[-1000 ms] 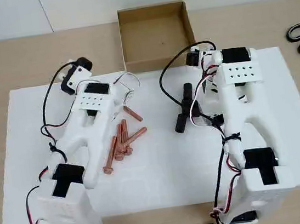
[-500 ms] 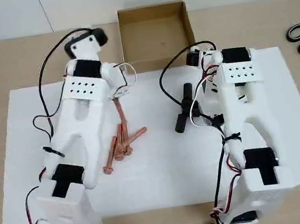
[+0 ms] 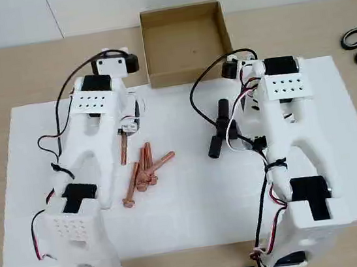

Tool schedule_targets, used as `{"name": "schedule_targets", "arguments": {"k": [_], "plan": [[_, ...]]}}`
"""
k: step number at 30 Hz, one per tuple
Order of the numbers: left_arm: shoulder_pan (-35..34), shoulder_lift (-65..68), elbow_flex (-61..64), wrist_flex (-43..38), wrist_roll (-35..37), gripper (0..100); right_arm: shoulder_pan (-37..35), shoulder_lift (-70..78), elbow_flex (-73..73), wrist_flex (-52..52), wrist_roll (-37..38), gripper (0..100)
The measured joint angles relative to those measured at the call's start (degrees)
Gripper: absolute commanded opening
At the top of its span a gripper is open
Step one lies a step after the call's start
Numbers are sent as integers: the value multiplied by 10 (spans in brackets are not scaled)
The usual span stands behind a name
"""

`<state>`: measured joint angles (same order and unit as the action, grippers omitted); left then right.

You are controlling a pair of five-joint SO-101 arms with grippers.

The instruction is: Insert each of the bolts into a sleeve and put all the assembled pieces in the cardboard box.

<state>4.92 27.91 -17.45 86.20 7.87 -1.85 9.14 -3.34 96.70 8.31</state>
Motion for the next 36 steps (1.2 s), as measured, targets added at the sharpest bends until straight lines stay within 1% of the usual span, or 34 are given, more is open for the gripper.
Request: {"name": "schedule_targets", "arguments": {"k": [6, 10, 17, 23, 27, 31, 36], "plan": [[0, -6, 0, 0, -13, 11, 0, 0, -5, -2, 0, 4], [0, -47, 0, 4, -21, 11, 0, -20, -32, -2, 0, 4], [0, -128, 0, 35, -51, 11, 0, -174, -33, -2, 0, 3], [0, -225, 0, 40, -55, 11, -34, -323, -25, 1, 0, 3], [0, -273, 0, 56, -55, 11, -54, -429, 35, 3, 0, 3], [0, -291, 0, 70, -55, 11, -53, -539, 111, -4, 0, 3], [25, -294, 0, 92, -55, 11, -59, -657, 238, -50, 0, 3]]}}
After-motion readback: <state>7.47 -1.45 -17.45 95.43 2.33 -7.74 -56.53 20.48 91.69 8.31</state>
